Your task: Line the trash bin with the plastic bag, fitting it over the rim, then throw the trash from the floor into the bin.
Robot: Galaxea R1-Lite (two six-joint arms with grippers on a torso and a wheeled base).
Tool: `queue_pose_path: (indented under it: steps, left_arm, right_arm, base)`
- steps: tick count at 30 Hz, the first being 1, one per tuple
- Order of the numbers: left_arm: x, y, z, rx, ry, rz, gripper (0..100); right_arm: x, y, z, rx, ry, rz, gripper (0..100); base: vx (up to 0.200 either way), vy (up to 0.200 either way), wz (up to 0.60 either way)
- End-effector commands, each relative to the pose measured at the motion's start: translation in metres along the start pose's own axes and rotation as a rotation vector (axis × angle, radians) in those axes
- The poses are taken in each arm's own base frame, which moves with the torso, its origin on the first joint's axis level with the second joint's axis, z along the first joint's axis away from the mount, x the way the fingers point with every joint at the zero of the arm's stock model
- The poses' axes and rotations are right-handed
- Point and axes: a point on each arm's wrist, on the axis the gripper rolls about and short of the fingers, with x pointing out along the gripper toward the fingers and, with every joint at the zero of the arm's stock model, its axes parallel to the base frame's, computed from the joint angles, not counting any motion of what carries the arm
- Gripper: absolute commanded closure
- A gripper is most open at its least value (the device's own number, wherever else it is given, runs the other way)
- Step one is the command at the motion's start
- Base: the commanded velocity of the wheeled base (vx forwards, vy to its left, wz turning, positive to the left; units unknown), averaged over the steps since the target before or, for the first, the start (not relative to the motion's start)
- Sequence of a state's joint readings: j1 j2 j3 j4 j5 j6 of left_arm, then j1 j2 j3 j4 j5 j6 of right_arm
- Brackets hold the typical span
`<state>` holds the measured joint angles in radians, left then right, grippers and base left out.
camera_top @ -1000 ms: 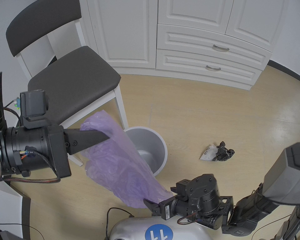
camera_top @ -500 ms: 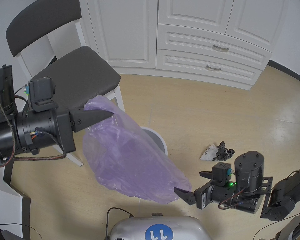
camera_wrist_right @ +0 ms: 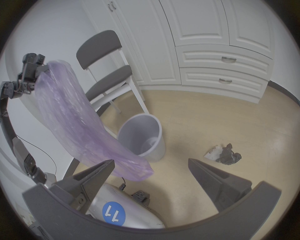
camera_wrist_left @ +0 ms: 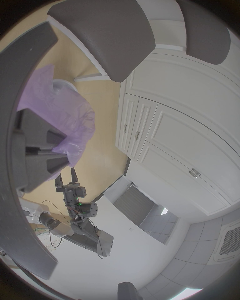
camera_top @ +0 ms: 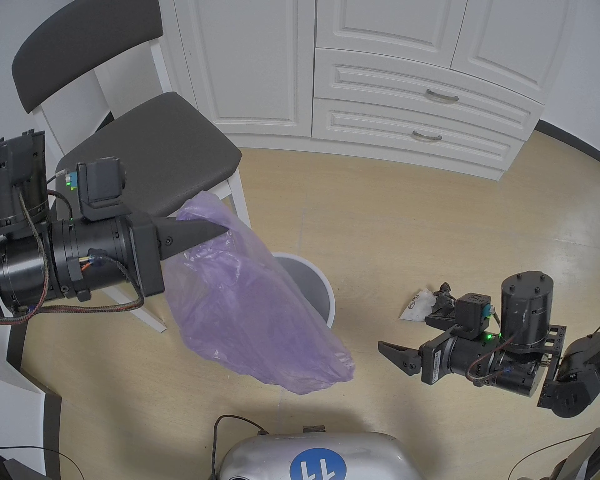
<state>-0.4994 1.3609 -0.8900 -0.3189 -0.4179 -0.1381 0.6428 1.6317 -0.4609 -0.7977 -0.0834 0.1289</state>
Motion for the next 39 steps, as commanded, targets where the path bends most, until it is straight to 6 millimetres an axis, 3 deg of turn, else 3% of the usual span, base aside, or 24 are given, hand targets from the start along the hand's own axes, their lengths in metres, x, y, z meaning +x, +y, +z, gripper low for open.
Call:
queue_pose_path:
  steps: [1, 4, 8, 12, 15, 23, 31, 34, 39]
  left_arm:
    - [-0.007, -0.005, 0.005, 0.010, -0.024, -0.010, 100]
    - [-0.012, -0.008, 0.007, 0.017, -0.039, -0.010, 100]
    - [-0.019, -0.012, 0.010, 0.026, -0.059, -0.014, 100]
    - [-0.027, -0.018, 0.013, 0.036, -0.076, -0.028, 100]
    - [-0.032, -0.023, 0.014, 0.044, -0.089, -0.045, 100]
    - [-0.038, -0.026, 0.016, 0.052, -0.104, -0.047, 100]
    - [-0.043, -0.028, 0.018, 0.057, -0.120, -0.048, 100]
    - [-0.046, -0.030, 0.019, 0.060, -0.130, -0.054, 100]
    - [-0.051, -0.034, 0.019, 0.056, -0.147, -0.062, 100]
  right_arm:
    - [0.035, -0.009, -0.024, 0.009, 0.123, -0.017, 0]
    - [0.047, -0.004, -0.037, -0.001, 0.171, -0.005, 0]
    - [0.065, 0.018, -0.057, -0.005, 0.196, 0.056, 0]
    - [0.094, 0.035, -0.071, 0.101, 0.119, 0.069, 0]
    - [0.106, 0.036, -0.080, 0.117, 0.078, 0.054, 0]
    - [0.102, 0.037, -0.075, 0.119, 0.070, 0.060, 0]
    - [0.095, 0.054, -0.074, 0.113, 0.063, 0.111, 0]
    - [0.100, 0.063, -0.075, 0.131, 0.051, 0.122, 0]
    - [0.111, 0.071, -0.061, 0.256, -0.051, 0.127, 0]
  base:
    - [0.000, 0.000, 0.00]
    - [0.000, 0.000, 0.00]
    - [0.000, 0.000, 0.00]
    - [0.000, 0.000, 0.00]
    - [0.000, 0.000, 0.00]
    - [0.000, 0.000, 0.00]
    - [0.000, 0.000, 0.00]
    - [0.000, 0.000, 0.00]
    - [0.000, 0.000, 0.00]
